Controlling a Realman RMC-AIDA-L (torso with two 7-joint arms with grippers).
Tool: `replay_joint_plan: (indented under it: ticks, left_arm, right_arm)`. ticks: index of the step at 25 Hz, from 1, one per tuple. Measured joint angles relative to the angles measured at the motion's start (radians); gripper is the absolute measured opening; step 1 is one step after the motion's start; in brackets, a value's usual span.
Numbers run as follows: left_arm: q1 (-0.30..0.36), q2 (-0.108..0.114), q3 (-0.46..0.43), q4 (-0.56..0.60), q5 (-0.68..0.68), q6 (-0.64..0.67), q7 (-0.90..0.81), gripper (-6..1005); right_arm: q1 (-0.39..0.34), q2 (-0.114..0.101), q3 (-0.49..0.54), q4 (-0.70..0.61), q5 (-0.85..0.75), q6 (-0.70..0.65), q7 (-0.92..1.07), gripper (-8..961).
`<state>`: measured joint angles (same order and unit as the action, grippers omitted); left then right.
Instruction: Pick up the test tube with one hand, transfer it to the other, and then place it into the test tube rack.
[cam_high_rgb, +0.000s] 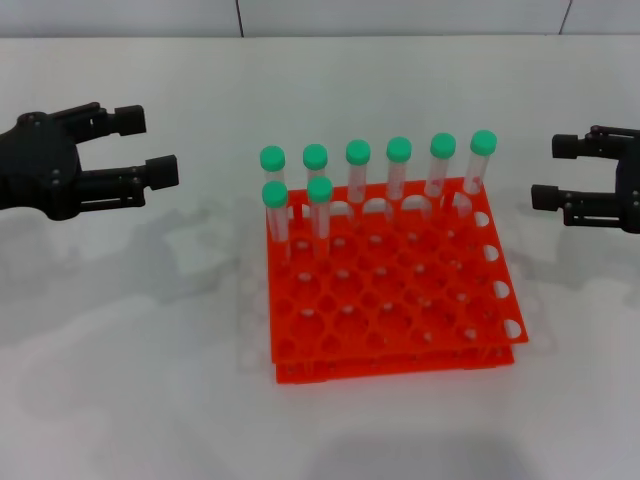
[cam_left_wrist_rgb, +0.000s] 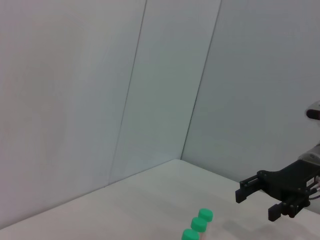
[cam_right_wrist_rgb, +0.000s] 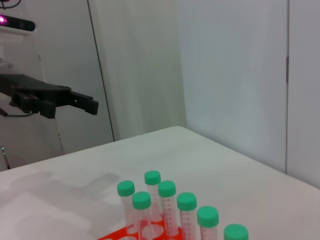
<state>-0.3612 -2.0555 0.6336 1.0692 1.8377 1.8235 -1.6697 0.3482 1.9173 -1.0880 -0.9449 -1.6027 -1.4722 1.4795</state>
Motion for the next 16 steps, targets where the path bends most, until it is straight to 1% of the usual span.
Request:
replay_joint_plan:
  ticks: [6,16]
  left_arm:
    - [-0.002,0.0,0.0,0.0,0.0,0.003,-0.004,882]
    - [-0.005,0.001,0.0,0.0,-0.005,0.006,-0.005,882]
  right_arm:
    - [-0.002,0.004,0.0,0.0,0.0,-0.001,0.001,728]
    - [-0.002,0.003,0.0,0.0,0.0,-0.014,0.001,726]
